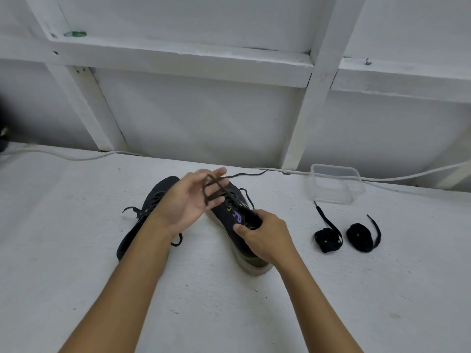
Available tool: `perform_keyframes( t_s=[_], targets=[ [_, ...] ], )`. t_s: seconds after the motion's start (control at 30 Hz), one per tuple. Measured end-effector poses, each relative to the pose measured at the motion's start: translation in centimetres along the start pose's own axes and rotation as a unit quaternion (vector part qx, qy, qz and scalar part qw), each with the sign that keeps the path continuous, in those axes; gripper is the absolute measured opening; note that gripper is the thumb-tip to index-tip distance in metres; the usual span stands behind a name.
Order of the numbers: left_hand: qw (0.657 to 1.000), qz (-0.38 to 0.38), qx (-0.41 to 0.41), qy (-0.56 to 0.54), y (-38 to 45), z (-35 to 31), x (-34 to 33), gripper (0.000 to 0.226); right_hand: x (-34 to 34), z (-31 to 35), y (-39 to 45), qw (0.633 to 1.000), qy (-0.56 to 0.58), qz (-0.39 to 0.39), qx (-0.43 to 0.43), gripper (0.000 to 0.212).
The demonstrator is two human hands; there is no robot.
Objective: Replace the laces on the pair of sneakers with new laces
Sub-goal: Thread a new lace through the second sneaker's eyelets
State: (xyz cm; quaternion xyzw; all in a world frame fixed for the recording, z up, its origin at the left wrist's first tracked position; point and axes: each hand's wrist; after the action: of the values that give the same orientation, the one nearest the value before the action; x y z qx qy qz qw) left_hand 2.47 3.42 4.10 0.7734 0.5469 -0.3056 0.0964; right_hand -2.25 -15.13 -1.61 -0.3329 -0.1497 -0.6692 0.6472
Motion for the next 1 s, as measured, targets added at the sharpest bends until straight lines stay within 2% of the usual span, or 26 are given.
perform_keyframes(
  t_s=[0.07, 0.13, 0.17, 0.23, 0.27, 0.4, 0.43, 0.47, 0.5, 0.57, 0.6, 0.63, 0.67, 0.7, 0.73, 0.77, 0.8, 0.87, 0.9, 1.0],
  targets=[
    [0.999, -0.037, 0.003, -0.031, 0.2, 0.0, -0.3, 0.026, -0.2, -0.1, -0.1, 1.0, 0.015, -0.011, 0.007, 0.047],
    [0.99, -0.095, 0.004, 0.105, 0.7, 0.8, -0.3, 0.029, -0.4, -0.2, -0.3, 0.999, 0.035, -0.025, 0.01, 0.051],
    [0.968, -0.123, -0.001, 0.22, 0.9, 1.4, 0.1, 0.028, -0.4, -0.3, -0.4, 0.999, 0.042, -0.03, 0.01, 0.051],
    [0.881, -0.158, -0.017, 0.446, 1.2, 2.4, 1.2, 0.027, -0.5, -0.4, -0.4, 0.998, 0.048, -0.033, 0.012, 0.049],
    [0.837, -0.157, -0.024, 0.523, 1.3, 2.8, 1.7, 0.025, -0.4, -0.4, -0.4, 0.998, 0.049, -0.033, 0.013, 0.048],
    [0.697, -0.083, 0.006, 0.712, 1.6, 3.5, 2.0, 0.013, -0.4, -0.3, -0.3, 0.998, 0.051, -0.039, 0.016, 0.048],
    [0.685, -0.074, 0.004, 0.725, 1.6, 3.5, 2.1, 0.011, -0.4, -0.2, -0.3, 0.998, 0.052, -0.038, 0.015, 0.047],
    [0.704, -0.068, -0.004, 0.707, 1.6, 3.3, 2.0, 0.011, -0.4, -0.2, -0.3, 0.998, 0.052, -0.038, 0.015, 0.047],
    [0.761, -0.065, -0.015, 0.646, 1.6, 2.9, 2.0, 0.012, -0.4, -0.2, -0.3, 0.998, 0.051, -0.039, 0.015, 0.046],
    [0.926, -0.063, -0.035, 0.371, 0.9, 1.5, 1.4, 0.017, -0.5, -0.3, -0.3, 0.998, 0.049, -0.04, 0.018, 0.045],
    [0.974, -0.061, -0.051, 0.21, 0.6, 0.7, 1.2, 0.021, -0.5, -0.4, -0.3, 0.998, 0.051, -0.04, 0.018, 0.045],
    [0.992, -0.061, -0.068, 0.092, 0.4, 0.0, 1.1, 0.023, -0.5, -0.4, -0.3, 0.998, 0.052, -0.04, 0.017, 0.046],
    [0.994, -0.07, -0.077, 0.035, 0.3, -0.5, 1.1, 0.025, -0.6, -0.4, -0.3, 0.998, 0.052, -0.04, 0.016, 0.047],
    [0.993, -0.085, -0.073, 0.032, 0.2, -0.6, 1.2, 0.026, -0.6, -0.4, -0.3, 0.998, 0.051, -0.04, 0.015, 0.047],
    [0.989, -0.106, -0.061, 0.077, 0.3, -0.5, 1.4, 0.029, -0.6, -0.4, -0.3, 0.998, 0.051, -0.04, 0.014, 0.046],
    [0.976, -0.131, -0.042, 0.172, 0.3, -0.2, 1.4, 0.032, -0.6, -0.4, -0.3, 0.998, 0.052, -0.039, 0.014, 0.046],
    [0.942, -0.153, -0.017, 0.3, 0.4, 0.3, 1.5, 0.036, -0.6, -0.3, -0.3, 0.998, 0.052, -0.038, 0.014, 0.045],
    [0.827, -0.172, 0.026, 0.534, 0.4, 1.5, 1.6, 0.041, -0.6, -0.3, -0.2, 0.998, 0.048, -0.038, 0.014, 0.043],
    [0.783, -0.168, 0.039, 0.598, 0.4, 2.0, 1.7, 0.042, -0.6, -0.3, -0.1, 0.998, 0.045, -0.04, 0.015, 0.042],
    [0.739, -0.115, 0.072, 0.66, 0.4, 3.0, 1.6, 0.035, -0.7, -0.3, 0.0, 0.998, 0.038, -0.042, 0.015, 0.043]
  ],
)
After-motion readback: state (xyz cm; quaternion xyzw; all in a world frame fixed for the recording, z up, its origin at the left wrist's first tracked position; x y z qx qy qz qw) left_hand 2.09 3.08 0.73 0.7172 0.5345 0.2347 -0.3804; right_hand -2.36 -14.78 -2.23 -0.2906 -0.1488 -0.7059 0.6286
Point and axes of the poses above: each hand's wrist, its own y-axis towards the middle knuckle, its own x-axis out of the back of the hand, z = x × y, and after that the axes turned 3 degrees about -y, right-handed
